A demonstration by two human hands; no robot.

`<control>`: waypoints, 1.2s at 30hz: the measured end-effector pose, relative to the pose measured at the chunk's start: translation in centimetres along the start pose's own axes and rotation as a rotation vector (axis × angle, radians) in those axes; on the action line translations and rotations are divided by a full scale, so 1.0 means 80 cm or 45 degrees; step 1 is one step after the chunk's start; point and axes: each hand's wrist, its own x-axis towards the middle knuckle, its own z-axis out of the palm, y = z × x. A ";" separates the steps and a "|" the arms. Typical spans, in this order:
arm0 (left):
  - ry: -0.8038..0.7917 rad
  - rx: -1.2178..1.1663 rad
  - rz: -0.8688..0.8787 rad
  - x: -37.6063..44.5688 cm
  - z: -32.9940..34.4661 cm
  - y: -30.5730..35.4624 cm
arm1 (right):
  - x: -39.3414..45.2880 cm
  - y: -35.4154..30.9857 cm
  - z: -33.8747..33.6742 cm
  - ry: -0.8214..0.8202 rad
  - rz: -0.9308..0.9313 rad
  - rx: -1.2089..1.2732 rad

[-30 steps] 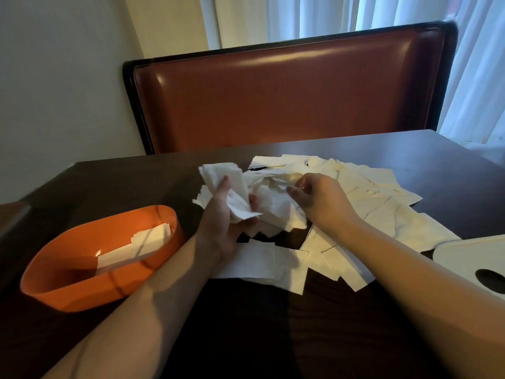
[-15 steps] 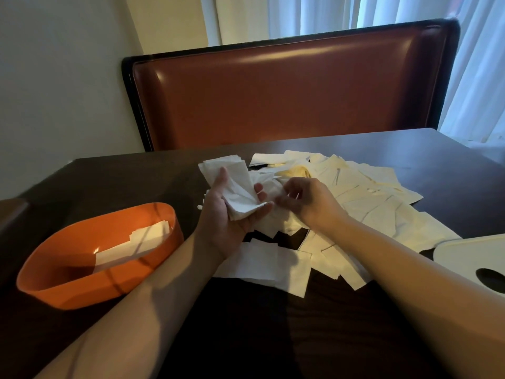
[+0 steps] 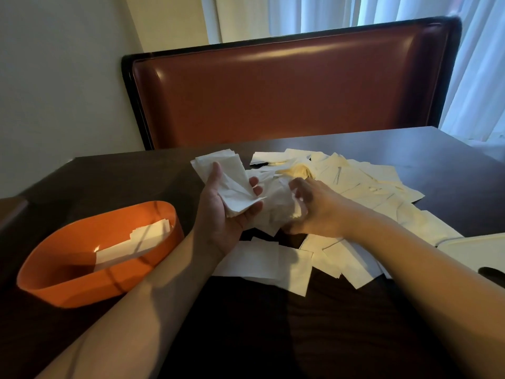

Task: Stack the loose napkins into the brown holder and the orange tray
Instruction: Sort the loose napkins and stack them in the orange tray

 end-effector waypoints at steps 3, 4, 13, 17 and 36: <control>-0.002 0.019 0.025 0.001 0.000 0.000 | 0.001 -0.001 -0.001 0.123 0.031 -0.035; -0.002 0.020 0.027 0.001 0.000 0.000 | 0.001 -0.002 -0.002 0.152 0.041 -0.073; -0.018 0.020 -0.043 0.001 0.001 0.001 | 0.004 0.001 -0.012 0.386 0.091 -0.223; -0.027 0.033 -0.057 -0.001 0.002 0.000 | 0.005 0.003 -0.011 0.534 0.163 -0.172; -0.052 0.175 -0.004 0.001 0.000 -0.001 | 0.001 0.001 -0.020 0.829 0.103 1.216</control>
